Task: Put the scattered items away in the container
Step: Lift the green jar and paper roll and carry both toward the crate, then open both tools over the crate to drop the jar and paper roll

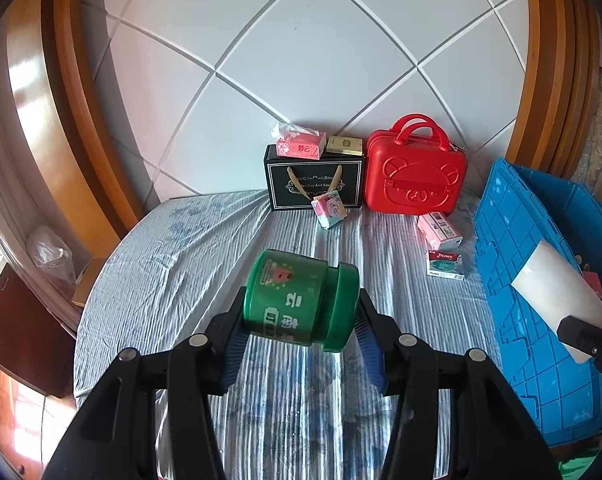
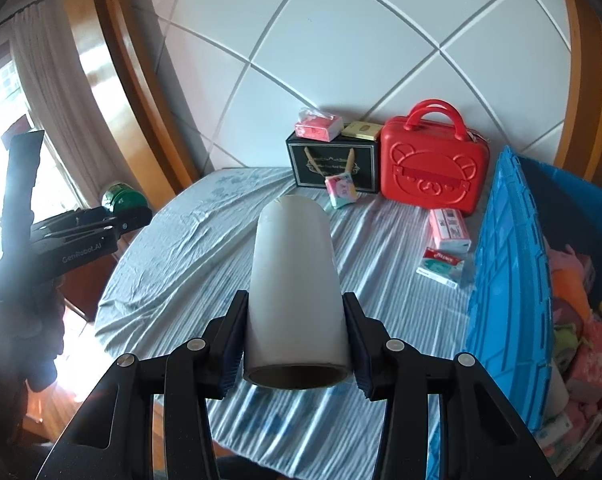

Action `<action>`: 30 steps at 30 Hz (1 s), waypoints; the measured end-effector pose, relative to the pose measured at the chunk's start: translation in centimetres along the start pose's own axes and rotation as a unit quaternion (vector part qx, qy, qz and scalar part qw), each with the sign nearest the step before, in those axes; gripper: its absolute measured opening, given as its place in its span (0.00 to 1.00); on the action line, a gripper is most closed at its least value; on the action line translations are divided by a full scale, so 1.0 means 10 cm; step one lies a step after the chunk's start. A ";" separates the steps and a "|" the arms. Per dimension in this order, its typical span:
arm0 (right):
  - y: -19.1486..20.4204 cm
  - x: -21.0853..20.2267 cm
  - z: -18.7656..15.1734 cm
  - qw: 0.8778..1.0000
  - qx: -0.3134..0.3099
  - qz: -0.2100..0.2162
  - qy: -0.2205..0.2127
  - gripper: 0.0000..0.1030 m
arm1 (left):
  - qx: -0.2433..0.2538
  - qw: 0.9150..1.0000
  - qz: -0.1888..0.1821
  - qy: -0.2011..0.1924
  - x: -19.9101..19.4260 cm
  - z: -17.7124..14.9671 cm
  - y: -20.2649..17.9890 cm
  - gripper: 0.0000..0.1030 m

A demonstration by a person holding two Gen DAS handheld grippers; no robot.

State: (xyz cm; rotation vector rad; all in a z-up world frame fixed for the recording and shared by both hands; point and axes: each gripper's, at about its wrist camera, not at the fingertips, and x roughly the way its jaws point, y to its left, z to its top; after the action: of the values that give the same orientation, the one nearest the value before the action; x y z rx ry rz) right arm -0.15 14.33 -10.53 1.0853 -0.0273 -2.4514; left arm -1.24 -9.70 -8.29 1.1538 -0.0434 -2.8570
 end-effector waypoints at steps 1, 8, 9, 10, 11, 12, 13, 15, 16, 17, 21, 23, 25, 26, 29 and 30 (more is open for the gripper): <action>-0.02 -0.02 0.00 1.000 0.000 0.005 -0.002 0.43 | 0.002 1.000 0.001 -0.003 -0.02 0.01 -0.03 0.47; -0.25 -0.20 -0.02 1.000 0.009 0.012 -0.021 0.43 | 0.017 1.000 0.004 -0.018 -0.14 0.10 -0.28 0.47; -0.29 -0.22 -0.02 1.000 0.012 0.011 -0.024 0.43 | 0.020 1.000 0.003 -0.019 -0.15 0.11 -0.33 0.47; -0.34 -0.26 -0.02 0.999 0.015 0.009 -0.027 0.43 | 0.023 1.000 0.001 -0.019 -0.15 0.12 -0.38 0.47; -0.39 -0.28 -0.02 0.999 0.019 0.008 -0.030 0.43 | 0.025 1.000 -0.003 -0.018 -0.15 0.14 -0.43 0.47; -0.44 -0.31 -0.02 0.999 0.022 0.007 -0.033 0.43 | 0.028 0.999 -0.006 -0.017 -0.14 0.15 -0.49 0.47; -0.48 -0.34 -0.01 0.999 0.025 0.005 -0.036 0.43 | 0.031 0.999 -0.009 -0.017 -0.14 0.16 -0.54 0.47; -0.59 -0.41 -0.01 0.999 0.031 0.003 -0.043 0.43 | 0.038 0.999 -0.015 -0.017 -0.13 0.18 -0.66 0.47; -0.64 -0.45 -0.01 0.998 0.034 0.001 -0.048 0.43 | 0.041 0.999 -0.018 -0.017 -0.13 0.20 -0.72 0.47; -0.70 -0.49 0.00 0.998 0.037 -0.002 -0.052 0.43 | 0.044 0.999 -0.022 -0.017 -0.12 0.21 -0.78 0.47; -0.95 -0.66 0.02 0.996 0.053 -0.016 -0.068 0.43 | 0.061 0.997 -0.036 -0.019 -0.12 0.29 -1.05 0.47; -1.09 -0.75 0.03 0.995 0.061 -0.025 -0.077 0.43 | 0.070 0.996 -0.044 -0.021 -0.13 0.34 -1.20 0.47; -1.24 -0.83 0.05 0.993 0.069 -0.035 -0.086 0.43 | 0.078 0.995 -0.053 -0.024 -0.13 0.39 -1.34 0.47; -1.32 -0.88 0.06 0.992 0.074 -0.040 -0.091 0.43 | 0.084 0.994 -0.057 -0.027 -0.13 0.43 -1.43 0.47; -1.53 -1.03 0.05 0.989 0.089 -0.056 -0.104 0.43 | 0.098 0.992 -0.073 -0.034 -0.16 0.51 -1.69 0.47; -1.60 -1.07 0.05 0.988 0.094 -0.060 -0.106 0.43 | 0.104 0.991 -0.079 -0.035 -0.16 0.53 -1.79 0.47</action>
State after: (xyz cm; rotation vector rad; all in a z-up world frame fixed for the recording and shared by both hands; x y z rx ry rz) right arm -0.61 33.03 -5.92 0.9180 -0.2717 -2.7092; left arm -4.56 8.27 -4.23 1.1369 -0.2713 -3.0940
